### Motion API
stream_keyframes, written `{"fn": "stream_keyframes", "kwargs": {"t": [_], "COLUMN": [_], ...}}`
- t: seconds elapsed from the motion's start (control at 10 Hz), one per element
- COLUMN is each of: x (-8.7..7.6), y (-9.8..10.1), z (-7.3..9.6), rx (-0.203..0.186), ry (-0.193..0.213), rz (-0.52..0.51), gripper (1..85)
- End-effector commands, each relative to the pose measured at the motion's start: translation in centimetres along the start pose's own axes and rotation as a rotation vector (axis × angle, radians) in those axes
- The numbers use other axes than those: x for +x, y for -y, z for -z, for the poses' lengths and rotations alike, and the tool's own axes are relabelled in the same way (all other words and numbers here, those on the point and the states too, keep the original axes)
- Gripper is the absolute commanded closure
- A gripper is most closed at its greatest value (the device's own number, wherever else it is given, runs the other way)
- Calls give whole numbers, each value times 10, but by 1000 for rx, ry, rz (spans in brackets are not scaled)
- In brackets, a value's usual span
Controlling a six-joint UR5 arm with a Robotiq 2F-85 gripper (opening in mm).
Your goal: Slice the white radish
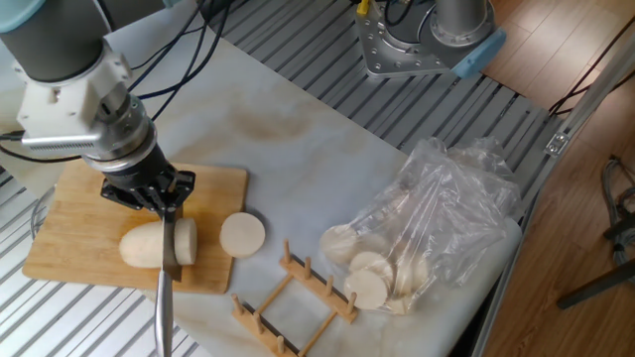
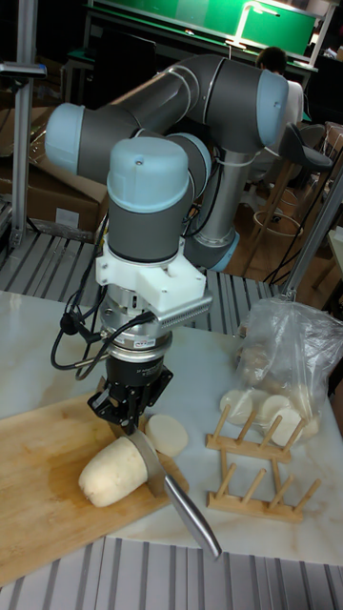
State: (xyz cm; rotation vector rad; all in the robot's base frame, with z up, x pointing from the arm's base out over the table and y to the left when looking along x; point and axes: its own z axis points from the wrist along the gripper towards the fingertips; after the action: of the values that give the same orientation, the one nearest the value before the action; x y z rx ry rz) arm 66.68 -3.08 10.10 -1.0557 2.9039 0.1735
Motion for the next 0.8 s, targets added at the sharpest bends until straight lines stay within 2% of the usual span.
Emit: {"fn": "stream_keyframes", "kwargs": {"t": [0.0, 0.2, 0.4, 0.5, 0.7], "x": [14, 22, 16, 16, 26], "y": [10, 13, 13, 15, 22], "z": [0, 6, -7, -8, -1], "rx": [22, 18, 48, 56, 62], "ry": [-34, -43, -58, -65, -84], "rz": [-2, 8, -21, -24, -9], "gripper": [843, 843, 843, 843, 843]}}
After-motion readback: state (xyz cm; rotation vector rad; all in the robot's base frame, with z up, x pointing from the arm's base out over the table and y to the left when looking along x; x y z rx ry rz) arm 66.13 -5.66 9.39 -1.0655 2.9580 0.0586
